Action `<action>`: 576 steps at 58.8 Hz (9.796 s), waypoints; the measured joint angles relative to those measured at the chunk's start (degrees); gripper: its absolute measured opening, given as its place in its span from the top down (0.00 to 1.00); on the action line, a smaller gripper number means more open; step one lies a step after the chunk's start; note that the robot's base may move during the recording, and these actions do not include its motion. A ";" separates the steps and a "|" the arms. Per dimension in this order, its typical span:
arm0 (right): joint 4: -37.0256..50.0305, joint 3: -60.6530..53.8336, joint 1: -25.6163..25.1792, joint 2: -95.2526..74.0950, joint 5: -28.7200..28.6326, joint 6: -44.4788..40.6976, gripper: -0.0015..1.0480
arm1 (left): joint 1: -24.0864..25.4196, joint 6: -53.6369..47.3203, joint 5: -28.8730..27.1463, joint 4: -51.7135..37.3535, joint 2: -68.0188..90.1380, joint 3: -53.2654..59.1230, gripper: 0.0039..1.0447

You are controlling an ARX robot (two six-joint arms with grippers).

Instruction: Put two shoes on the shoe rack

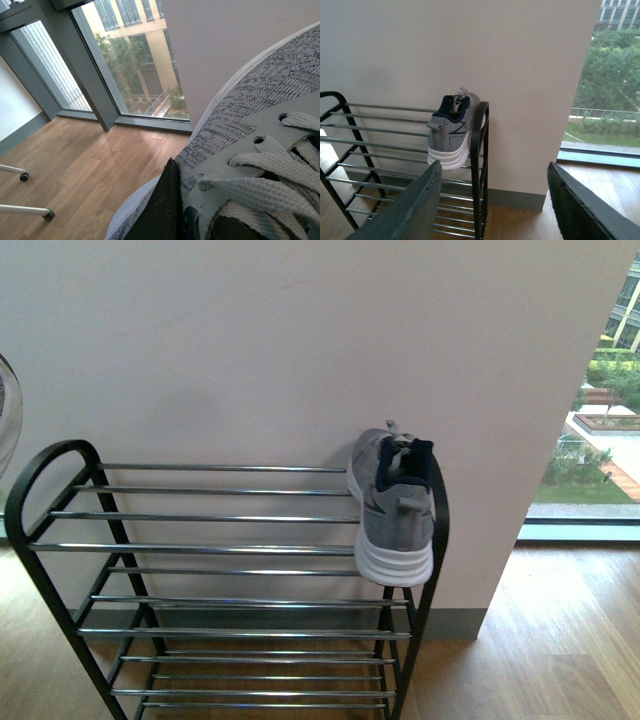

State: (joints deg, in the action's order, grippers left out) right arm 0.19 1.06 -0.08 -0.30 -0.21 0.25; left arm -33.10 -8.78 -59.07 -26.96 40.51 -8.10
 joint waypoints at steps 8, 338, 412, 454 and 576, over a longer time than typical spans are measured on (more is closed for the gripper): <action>0.00 0.00 0.00 0.02 0.59 0.02 0.09 | 1.09 16.02 0.39 19.39 9.07 -9.70 0.99; 0.00 0.00 0.00 0.02 0.31 0.02 0.09 | 32.85 9.33 59.04 16.70 -30.27 7.23 0.99; -0.07 0.00 0.00 0.02 0.22 -0.04 0.09 | 32.89 9.18 59.04 26.99 -39.58 7.23 0.09; -0.11 0.00 0.02 0.02 0.31 -0.07 0.09 | 32.92 9.18 59.06 26.99 -39.60 7.23 0.09; -0.20 0.00 0.02 0.07 0.17 -0.07 0.09 | 32.92 9.18 58.99 26.97 -39.60 7.23 0.09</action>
State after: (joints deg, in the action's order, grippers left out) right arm -0.01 1.06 -0.05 -0.23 -0.03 0.19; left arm -0.19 0.40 -0.08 0.01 0.91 -0.86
